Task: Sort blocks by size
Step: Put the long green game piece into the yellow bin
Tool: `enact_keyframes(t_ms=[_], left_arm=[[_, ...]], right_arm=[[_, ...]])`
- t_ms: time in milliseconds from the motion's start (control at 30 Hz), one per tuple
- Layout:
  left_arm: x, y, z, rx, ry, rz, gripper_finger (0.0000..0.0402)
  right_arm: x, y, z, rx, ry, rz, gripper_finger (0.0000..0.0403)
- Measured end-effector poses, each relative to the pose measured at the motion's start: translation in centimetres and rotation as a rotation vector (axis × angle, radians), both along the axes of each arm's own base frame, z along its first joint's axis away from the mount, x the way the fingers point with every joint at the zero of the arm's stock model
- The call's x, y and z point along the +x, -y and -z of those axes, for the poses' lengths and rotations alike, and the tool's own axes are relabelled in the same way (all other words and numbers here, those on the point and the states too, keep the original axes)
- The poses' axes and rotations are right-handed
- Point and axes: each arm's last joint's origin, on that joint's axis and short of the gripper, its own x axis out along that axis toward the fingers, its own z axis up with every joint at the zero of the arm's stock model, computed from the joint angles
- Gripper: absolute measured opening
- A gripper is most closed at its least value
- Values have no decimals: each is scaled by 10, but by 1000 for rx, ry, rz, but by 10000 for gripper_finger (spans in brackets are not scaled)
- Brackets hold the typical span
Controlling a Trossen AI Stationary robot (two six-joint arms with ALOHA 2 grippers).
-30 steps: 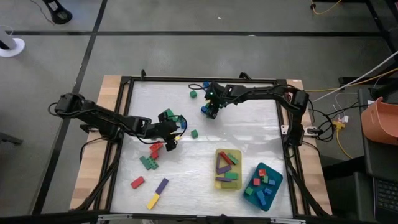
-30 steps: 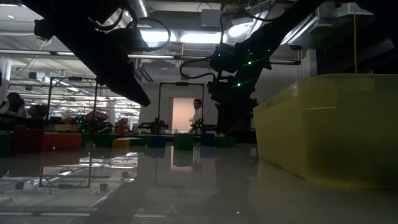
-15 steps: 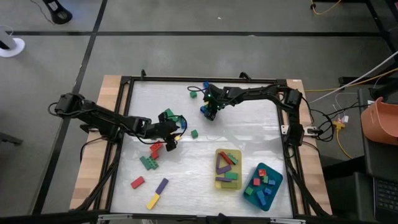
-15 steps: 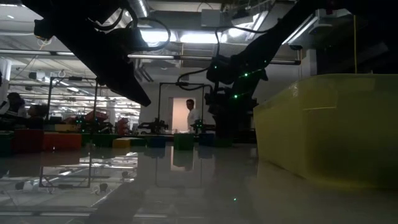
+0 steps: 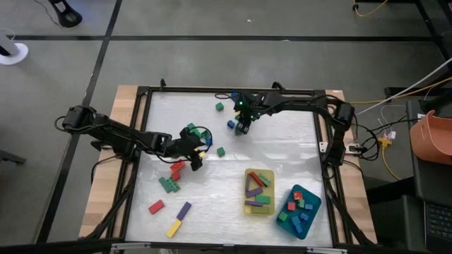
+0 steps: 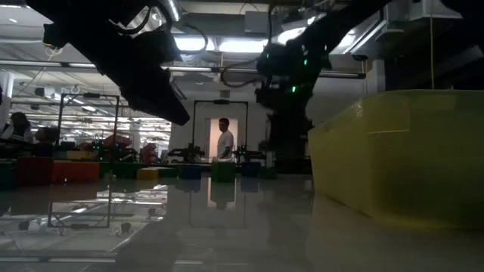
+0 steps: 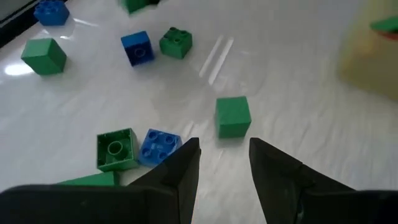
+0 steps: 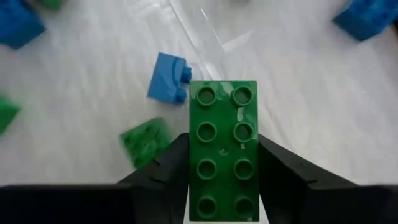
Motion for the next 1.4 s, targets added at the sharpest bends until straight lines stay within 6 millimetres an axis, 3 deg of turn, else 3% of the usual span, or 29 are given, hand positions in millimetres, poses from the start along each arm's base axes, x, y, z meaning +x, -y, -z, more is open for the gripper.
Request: enact_keyframes(t_ms=[167,367,667,833,1100,1233,1400], left_arm=[[6,-8,-5,10,94,-72,129],[19,-24,-4,85,149,-84,129],[28,-46,7,116,149,-149,129],[28,-49,9,105,148,-170,129],[29,-52,6,57,208,-213,129],[30,-61,2,47,260,-253,129],[28,-86,-5,49,349,-348,129]], right_arm=[[-8,-25,-37,74,-26,-77,151],[-16,-80,-65,226,-40,-266,148],[-27,-175,-71,252,-157,-534,155],[-32,-215,-71,243,-166,-657,152],[-39,-245,-69,212,-188,-708,192],[-40,-247,-69,210,-189,-711,203],[-40,-246,-69,207,-196,-706,204]])
